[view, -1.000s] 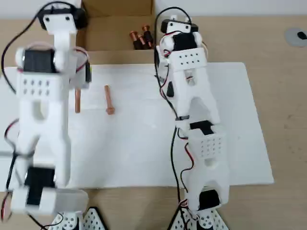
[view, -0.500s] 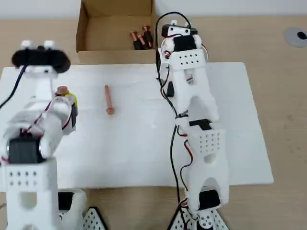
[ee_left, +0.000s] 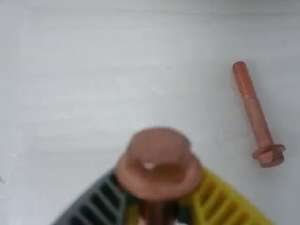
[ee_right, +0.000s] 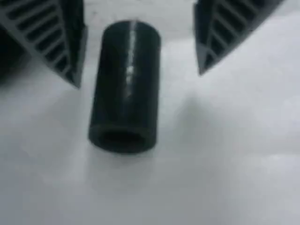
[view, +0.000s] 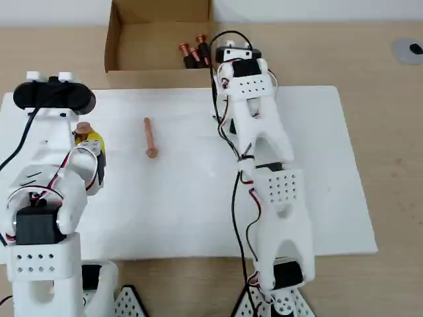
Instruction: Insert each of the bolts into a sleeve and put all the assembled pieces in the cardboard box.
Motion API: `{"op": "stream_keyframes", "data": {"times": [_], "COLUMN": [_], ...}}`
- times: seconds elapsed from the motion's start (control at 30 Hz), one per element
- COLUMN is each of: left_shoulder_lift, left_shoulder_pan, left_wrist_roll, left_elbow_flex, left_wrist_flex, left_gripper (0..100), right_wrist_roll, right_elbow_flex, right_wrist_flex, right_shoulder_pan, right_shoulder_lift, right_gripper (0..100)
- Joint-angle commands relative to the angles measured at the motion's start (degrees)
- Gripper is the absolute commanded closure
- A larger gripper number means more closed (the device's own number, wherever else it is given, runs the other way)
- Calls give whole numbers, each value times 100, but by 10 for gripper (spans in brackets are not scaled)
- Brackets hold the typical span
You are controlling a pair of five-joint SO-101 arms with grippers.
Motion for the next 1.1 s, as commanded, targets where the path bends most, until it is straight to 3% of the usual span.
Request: {"op": "stream_keyframes", "data": {"times": [0.0,0.13,0.3,0.63,1.07], "left_shoulder_lift": [-145,-145,-145,-145,-154], "left_shoulder_pan": [-70,-70,-79,-79,-79], "left_wrist_roll": [-132,-141,-141,-141,-114], "left_elbow_flex": [-44,-44,-44,-53,-563], "left_wrist_flex": [-149,-149,-149,-149,-149], "left_gripper": [994,994,994,994,994], "right_wrist_roll": [62,79,343,492,492], "right_elbow_flex": [-40,-40,-40,-110,-2237], "right_wrist_flex": [-70,-70,-79,-9,958], "right_shoulder_pan": [48,48,57,84,242], "right_shoulder_lift": [22,136,207,154,-40], "right_gripper": [804,815,954,965,988]}}
